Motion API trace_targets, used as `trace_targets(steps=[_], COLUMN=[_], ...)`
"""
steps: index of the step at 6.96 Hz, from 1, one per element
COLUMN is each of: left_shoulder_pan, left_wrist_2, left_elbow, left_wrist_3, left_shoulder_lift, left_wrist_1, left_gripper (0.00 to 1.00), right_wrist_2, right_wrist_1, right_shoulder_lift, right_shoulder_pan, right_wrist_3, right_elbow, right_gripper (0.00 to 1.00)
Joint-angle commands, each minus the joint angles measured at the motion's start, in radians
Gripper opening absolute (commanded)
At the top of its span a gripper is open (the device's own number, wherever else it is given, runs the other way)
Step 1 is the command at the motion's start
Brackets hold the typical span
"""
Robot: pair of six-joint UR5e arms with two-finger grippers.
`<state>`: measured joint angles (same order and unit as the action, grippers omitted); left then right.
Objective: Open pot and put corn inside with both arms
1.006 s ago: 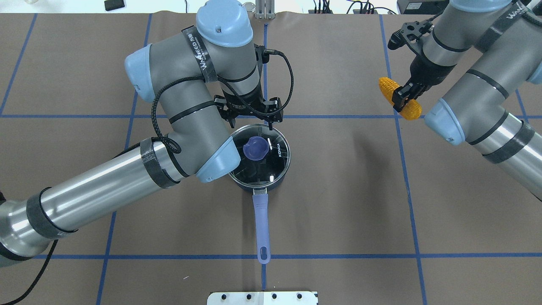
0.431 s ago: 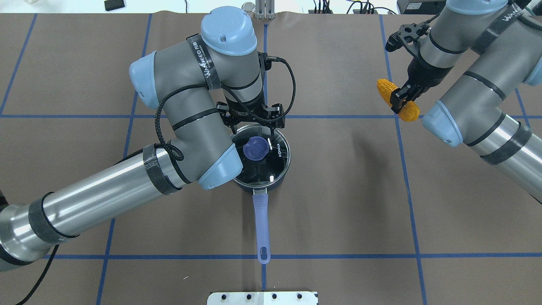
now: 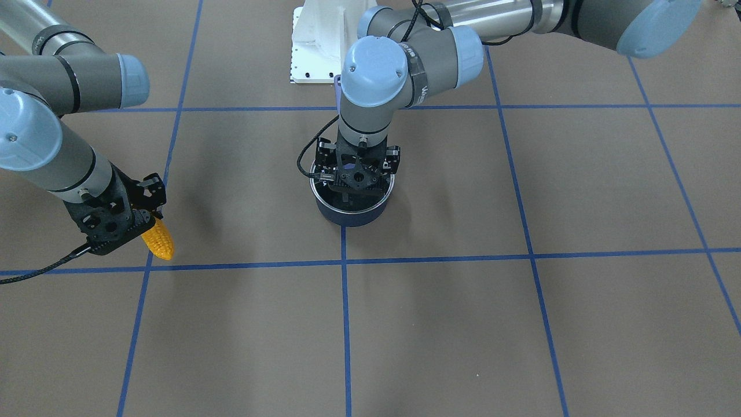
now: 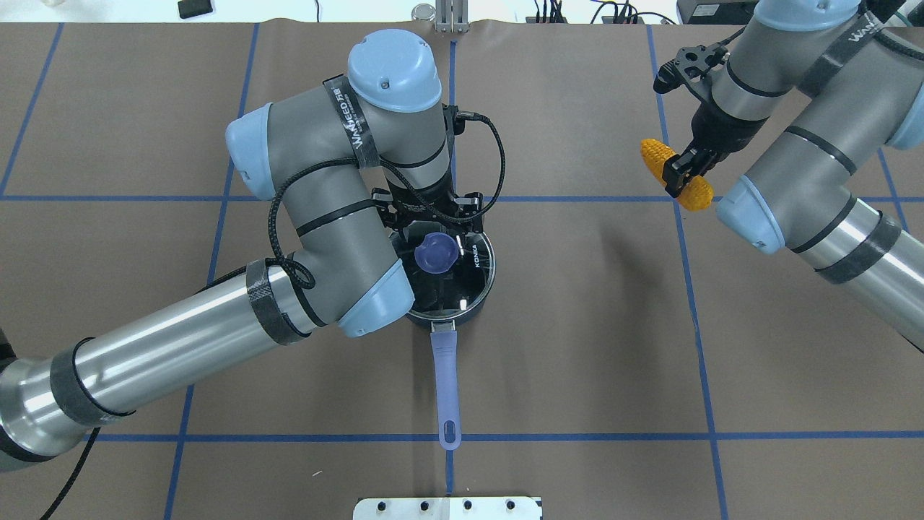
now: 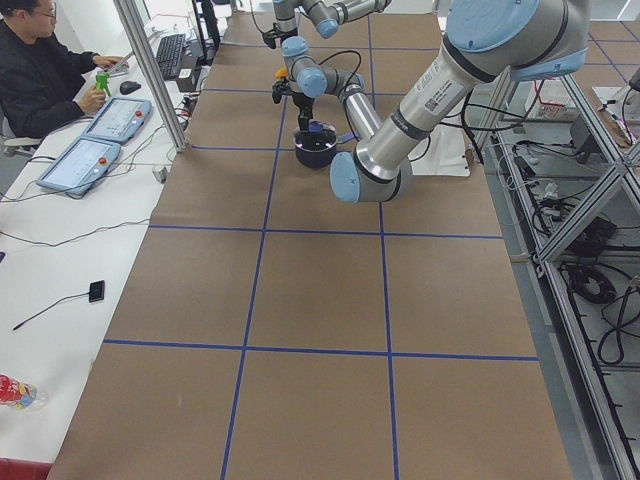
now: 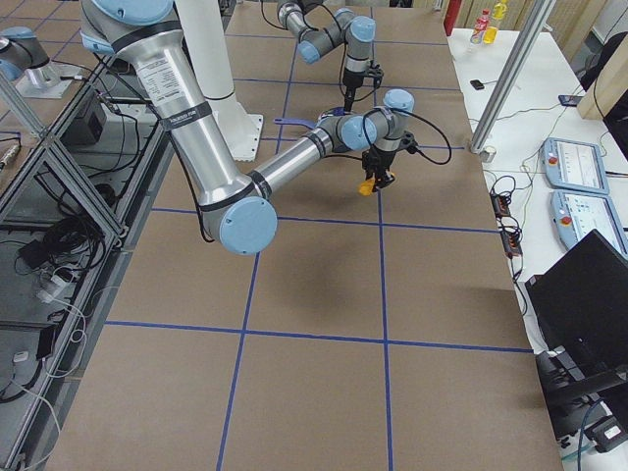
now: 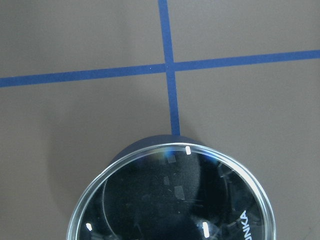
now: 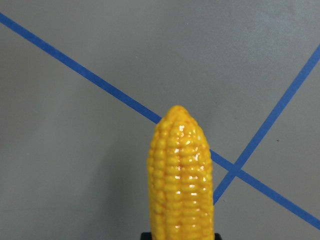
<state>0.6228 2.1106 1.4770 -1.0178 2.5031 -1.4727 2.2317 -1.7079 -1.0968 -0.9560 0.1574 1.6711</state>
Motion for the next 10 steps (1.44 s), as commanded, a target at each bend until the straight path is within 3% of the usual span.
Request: trace_targets(steps=[1, 6, 10], left_shoulder_pan=[-0.009, -0.041, -0.051], left_wrist_2=[0.0, 0.0, 0.0], left_elbow=[0.028, 0.046, 0.051], left_wrist_3=[-0.001, -0.004, -0.036], left_shoulder_lift=[-0.019, -0.026, -0.027], left_wrist_1=[0.002, 0.002, -0.001], left_gripper=[0.88, 0.85, 0.73], right_wrist_2=[-0.001, -0.001, -0.003], right_wrist_1=[0.001, 0.004, 0.007], right_shoulder_lift=[-0.002, -0.005, -0.008], right_shoulder_pan=[0.006, 0.008, 0.011], right_wrist_3=[0.001, -0.001, -0.001], right_elbow=[-0.001, -0.005, -0.007], right_gripper=[0.31, 0.31, 0.31])
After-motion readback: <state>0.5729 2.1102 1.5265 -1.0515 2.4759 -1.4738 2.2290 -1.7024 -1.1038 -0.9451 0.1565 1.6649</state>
